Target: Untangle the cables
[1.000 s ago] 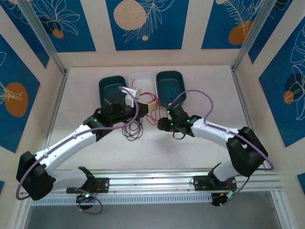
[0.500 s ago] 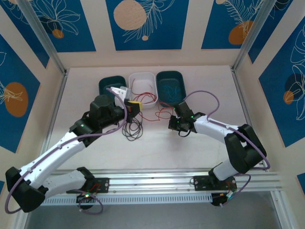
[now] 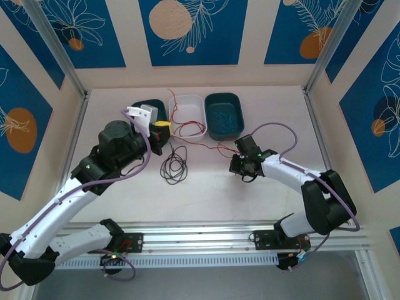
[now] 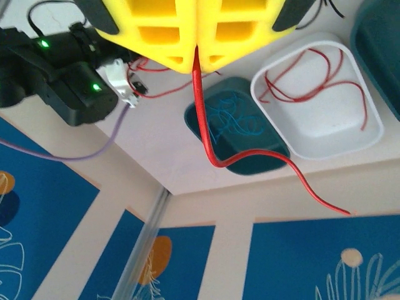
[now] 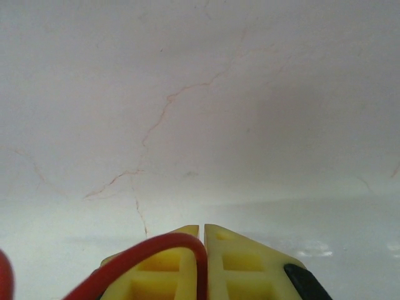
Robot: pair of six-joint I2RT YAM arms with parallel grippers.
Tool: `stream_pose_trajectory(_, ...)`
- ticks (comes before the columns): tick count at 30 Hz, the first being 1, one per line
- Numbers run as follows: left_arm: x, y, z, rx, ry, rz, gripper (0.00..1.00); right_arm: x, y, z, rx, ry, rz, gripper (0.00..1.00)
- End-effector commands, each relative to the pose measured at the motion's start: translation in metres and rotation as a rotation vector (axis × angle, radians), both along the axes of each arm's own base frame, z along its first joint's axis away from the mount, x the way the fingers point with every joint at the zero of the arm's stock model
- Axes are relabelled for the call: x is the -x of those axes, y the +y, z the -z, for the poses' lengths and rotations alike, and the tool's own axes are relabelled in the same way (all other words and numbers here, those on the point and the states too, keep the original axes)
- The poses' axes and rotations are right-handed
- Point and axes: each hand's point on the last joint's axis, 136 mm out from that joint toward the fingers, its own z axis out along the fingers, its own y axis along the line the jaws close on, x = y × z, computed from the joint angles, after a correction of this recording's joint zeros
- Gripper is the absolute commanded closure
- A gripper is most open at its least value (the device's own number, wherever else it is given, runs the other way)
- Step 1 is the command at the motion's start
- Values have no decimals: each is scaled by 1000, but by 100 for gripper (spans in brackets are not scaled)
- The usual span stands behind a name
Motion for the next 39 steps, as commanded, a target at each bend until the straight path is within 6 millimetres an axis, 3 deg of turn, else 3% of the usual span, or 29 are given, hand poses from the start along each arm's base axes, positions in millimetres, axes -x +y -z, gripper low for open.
stream_pose_trajectory(1, -8, 23, -40, -22, -114, -102, 100, 14, -25, 10, 45, 55, 71, 84)
stream_pose_trajectory(5, -6, 29, -65, 1, -175, -107, 100, 19, -33, 12, 26, 69, 102, 66)
stream_pose_trajectory(13, -3, 17, -70, 21, -177, -45, 100, 15, -37, -4, 20, 26, 106, 65)
stream_pose_trajectory(17, -3, 20, -89, 25, -217, -47, 100, 13, -39, -11, 24, 10, 111, 65)
stream_pose_trajectory(19, 2, 17, -103, 38, -242, -18, 100, 12, -36, -17, 12, -2, 95, 63)
stream_pose_trajectory(24, 4, 8, -125, 59, -278, 28, 100, 4, -10, -42, -73, -76, -8, 46)
stream_pose_trajectory(28, -9, 0, -139, 74, -310, 17, 100, 0, -3, -59, -71, -129, -31, 38)
stream_pose_trajectory(32, -32, -9, -151, 71, -346, -10, 100, 0, -6, -72, -60, -177, -25, 23)
stream_pose_trajectory(37, -74, -18, -160, 38, -373, -80, 100, 4, -13, -83, -45, -220, -15, 12)
stream_pose_trajectory(39, -91, -19, -162, 31, -375, -101, 100, 7, -18, -86, -35, -235, -6, 1)
